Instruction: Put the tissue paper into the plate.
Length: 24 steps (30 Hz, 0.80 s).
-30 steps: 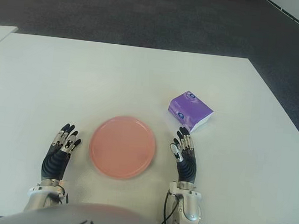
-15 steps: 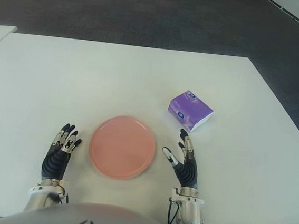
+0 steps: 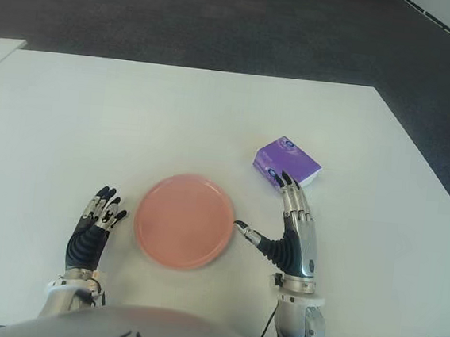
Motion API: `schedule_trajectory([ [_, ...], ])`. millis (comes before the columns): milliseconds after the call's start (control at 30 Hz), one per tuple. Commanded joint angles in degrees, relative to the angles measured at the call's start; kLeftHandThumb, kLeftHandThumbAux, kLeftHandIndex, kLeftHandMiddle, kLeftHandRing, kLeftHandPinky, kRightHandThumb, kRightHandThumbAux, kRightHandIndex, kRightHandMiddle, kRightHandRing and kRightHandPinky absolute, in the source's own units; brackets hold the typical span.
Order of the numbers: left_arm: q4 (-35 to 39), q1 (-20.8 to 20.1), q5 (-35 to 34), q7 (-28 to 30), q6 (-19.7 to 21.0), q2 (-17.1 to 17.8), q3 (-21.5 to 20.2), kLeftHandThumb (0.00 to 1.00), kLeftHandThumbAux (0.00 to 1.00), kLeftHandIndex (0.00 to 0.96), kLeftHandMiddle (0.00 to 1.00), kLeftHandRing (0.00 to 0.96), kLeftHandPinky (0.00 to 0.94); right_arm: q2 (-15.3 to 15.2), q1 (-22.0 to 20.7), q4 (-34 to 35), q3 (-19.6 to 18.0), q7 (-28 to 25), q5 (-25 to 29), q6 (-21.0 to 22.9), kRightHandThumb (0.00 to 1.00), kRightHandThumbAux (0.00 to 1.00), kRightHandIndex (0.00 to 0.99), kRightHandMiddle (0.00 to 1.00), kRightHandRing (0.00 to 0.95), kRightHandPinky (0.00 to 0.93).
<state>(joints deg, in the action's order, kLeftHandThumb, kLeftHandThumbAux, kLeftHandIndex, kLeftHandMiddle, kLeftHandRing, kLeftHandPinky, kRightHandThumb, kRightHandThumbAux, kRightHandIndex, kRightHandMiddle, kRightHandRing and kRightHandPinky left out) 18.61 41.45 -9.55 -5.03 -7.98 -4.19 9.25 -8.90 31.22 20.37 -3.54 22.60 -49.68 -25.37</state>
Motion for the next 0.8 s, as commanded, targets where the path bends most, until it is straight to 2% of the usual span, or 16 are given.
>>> schedule_trajectory([
  [33,-0.1,0.3,0.3,-1.0,1.7,-1.6,0.2,0.025,0.547,0.0,0.0,0.0,0.015,-2.6,-0.7,-0.6,0.2,8.3,-10.7,1.2,0.27,0.515,0.004,0.0,0.0,0.0],
  [200,-0.2,0.1,0.9,-1.3,1.8,-1.6,0.5,0.016,0.553,0.0,0.0,0.0,0.017,-4.8,-3.0,-1.1,0.8,13.5,-16.8,4.0,0.283,0.495,0.003,0.0,0.0,0.0],
  [367,-0.2,0.0,1.0,-1.1,1.7,-1.6,0.7,0.007,0.552,0.0,0.0,0.0,0.01,-6.1,-5.4,-1.9,1.8,13.9,-18.9,7.2,0.311,0.445,0.006,0.0,0.0,0.0],
  [567,-0.3,-0.2,1.4,-1.1,1.3,-1.6,0.8,0.008,0.549,0.0,0.0,0.0,0.006,-11.2,-15.6,-12.9,1.4,13.9,-15.8,8.6,0.307,0.395,0.001,0.0,0.0,0.0],
  [800,-0.2,-0.3,1.4,-1.1,1.4,-1.7,0.6,0.012,0.547,0.0,0.0,0.0,0.008,-16.7,-21.1,-23.0,1.9,17.0,-12.1,7.0,0.278,0.361,0.0,0.0,0.0,0.0],
])
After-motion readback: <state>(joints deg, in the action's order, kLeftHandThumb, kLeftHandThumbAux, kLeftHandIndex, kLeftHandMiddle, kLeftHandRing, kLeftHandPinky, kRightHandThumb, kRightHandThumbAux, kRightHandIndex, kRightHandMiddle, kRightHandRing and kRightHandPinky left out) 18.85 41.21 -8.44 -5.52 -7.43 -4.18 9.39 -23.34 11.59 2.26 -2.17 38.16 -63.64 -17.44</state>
